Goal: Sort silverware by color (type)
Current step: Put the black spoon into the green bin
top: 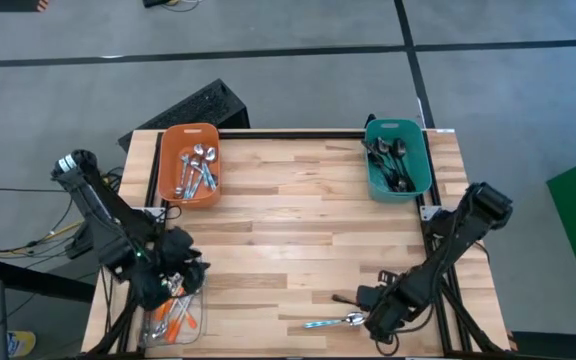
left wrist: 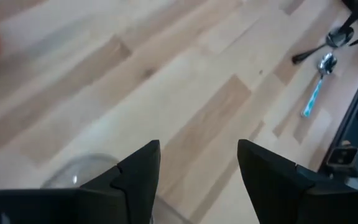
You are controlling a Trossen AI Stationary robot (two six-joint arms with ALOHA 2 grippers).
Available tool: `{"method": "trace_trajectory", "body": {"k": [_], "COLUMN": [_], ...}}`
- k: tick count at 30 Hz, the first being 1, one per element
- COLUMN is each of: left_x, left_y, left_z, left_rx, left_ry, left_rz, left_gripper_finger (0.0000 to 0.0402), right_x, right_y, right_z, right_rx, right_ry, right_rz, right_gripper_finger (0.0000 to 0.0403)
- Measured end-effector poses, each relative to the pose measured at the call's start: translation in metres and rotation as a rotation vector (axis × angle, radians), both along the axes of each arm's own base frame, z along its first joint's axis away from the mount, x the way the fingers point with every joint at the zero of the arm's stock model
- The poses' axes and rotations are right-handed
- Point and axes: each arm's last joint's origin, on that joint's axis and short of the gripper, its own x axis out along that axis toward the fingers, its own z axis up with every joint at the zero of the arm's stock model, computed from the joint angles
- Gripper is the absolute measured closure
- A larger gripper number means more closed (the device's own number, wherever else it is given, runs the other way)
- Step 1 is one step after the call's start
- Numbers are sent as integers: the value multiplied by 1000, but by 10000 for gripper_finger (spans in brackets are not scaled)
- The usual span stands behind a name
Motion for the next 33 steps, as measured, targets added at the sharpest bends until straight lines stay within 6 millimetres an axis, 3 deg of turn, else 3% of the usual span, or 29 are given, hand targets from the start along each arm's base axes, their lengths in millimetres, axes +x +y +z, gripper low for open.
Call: {"method": "trace_trajectory", "body": {"k": [16,20,26,33], "left_x": [54,62,68,75], "left_y": [17,19,22,23], "left_z": [19,28,39,46], "left_rx": [129,150,201,229], "left_ry": [-175,-227,-278,-348], "left_rz": [-183,-209,-235,-222], "left_gripper_finger": [199,199,199,199], "right_x": [17,20,27,46], "right_y": [-3,-8,-18,-44], "right_z": [-41,-41,-40,-26], "right_rx": [-94,-88,-81,-70], "right_ry": [91,105,117,43], "right_rz": [23,32,43,-63], "right_gripper_finger": [243,283,386,394]}}
